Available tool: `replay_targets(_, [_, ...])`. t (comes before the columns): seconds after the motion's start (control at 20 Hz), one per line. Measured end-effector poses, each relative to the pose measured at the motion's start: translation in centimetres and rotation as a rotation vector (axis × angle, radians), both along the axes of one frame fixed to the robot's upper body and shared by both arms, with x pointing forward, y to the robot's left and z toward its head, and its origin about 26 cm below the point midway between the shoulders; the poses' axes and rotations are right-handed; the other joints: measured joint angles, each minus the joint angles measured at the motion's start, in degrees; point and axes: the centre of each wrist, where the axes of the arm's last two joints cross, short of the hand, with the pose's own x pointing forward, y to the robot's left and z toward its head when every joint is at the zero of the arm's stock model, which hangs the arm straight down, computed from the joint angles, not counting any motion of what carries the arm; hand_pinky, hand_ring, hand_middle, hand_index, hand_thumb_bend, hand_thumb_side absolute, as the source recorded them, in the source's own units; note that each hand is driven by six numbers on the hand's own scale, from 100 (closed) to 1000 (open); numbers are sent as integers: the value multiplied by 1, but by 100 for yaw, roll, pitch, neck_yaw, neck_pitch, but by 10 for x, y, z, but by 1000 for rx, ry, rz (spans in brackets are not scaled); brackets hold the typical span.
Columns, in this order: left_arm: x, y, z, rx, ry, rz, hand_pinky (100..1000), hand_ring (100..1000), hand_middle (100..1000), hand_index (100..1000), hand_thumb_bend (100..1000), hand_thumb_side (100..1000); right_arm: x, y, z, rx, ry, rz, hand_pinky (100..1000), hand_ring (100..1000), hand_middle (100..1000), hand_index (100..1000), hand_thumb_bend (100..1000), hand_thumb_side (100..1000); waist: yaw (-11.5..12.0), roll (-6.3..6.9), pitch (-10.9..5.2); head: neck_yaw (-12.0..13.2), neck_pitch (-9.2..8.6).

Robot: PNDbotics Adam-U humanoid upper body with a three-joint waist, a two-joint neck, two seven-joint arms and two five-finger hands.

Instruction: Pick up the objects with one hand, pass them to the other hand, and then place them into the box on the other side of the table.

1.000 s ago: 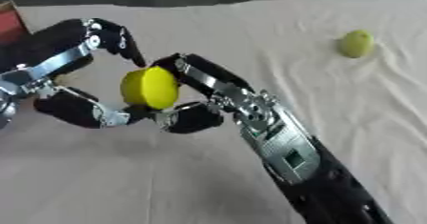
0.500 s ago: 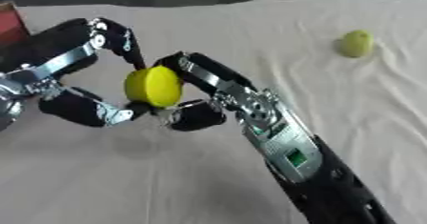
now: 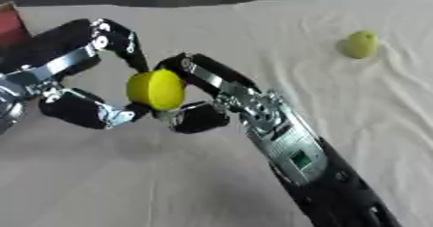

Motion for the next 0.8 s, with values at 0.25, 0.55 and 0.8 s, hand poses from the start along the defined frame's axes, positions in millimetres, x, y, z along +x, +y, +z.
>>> replay_targets(0.25, [0, 0, 1, -19, -1, 13, 592, 400, 306, 388, 474, 100, 0, -1, -1, -14, -12, 4, 674, 580, 551, 729, 200, 121, -6, 1, 0, 0, -1])
replay_targets(0.55, [0, 0, 1, -38, 1, 25, 577, 388, 278, 365, 515, 100, 0, -1, -1, -32, -43, 21, 704, 649, 640, 792, 329, 100, -23, 5, 0, 0, -2])
replay_targets(0.8, [0, 0, 1, -43, 5, 24, 572, 393, 282, 369, 550, 100, 0, -1, -1, -46, -59, 34, 718, 686, 696, 826, 354, 100, -25, 5, 0, 1, -3])
